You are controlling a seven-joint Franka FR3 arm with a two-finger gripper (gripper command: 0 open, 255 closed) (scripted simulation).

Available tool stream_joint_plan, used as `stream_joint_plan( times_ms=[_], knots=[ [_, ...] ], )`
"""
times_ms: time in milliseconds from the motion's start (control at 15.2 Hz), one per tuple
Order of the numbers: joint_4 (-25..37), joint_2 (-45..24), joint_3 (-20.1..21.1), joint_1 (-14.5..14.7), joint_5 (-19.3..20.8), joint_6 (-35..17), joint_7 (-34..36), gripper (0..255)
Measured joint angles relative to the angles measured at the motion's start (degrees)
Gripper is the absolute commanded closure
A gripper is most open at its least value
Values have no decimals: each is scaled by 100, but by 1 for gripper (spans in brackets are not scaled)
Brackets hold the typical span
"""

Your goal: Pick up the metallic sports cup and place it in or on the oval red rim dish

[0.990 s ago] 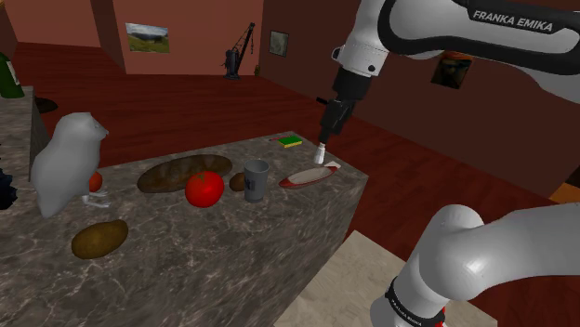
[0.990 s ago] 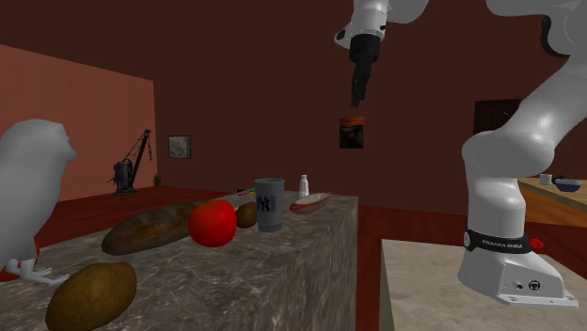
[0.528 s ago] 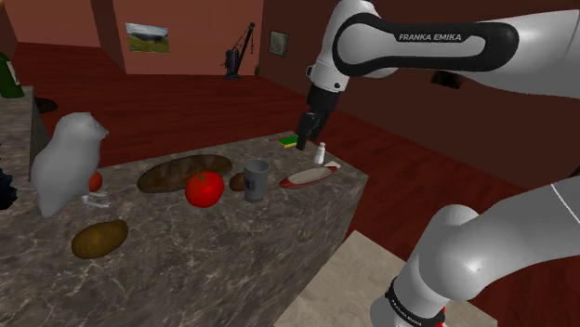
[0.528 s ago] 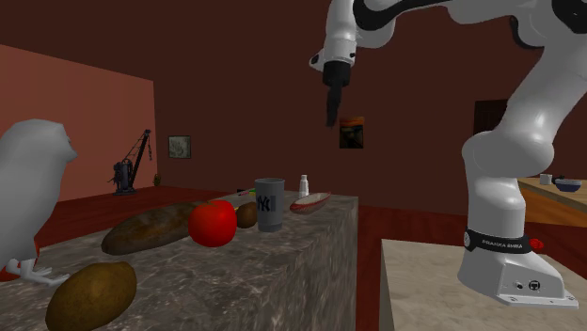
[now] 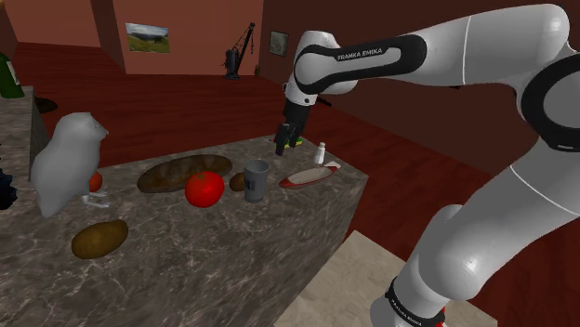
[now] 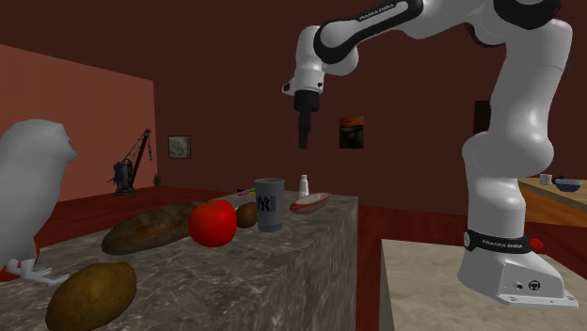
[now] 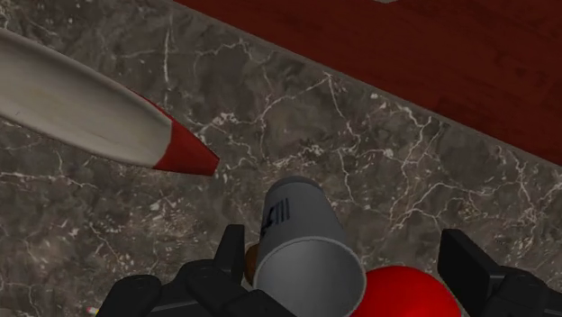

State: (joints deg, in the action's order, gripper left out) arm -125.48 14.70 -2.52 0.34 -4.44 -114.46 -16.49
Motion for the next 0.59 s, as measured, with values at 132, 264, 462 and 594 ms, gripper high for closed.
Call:
stream_joint_plan(
  times_ms=[132, 264, 462, 594],
  knots=[
    [142, -363, -36, -2, -29, -181, -116, 0],
    [424, -832, -59, 1, -69, -333, -217, 0],
    [833, -1473, -99, -19, -130, -505, -395, 0],
    [1128, -1920, -125, -50, -179, -610, -534, 0]
  ],
)
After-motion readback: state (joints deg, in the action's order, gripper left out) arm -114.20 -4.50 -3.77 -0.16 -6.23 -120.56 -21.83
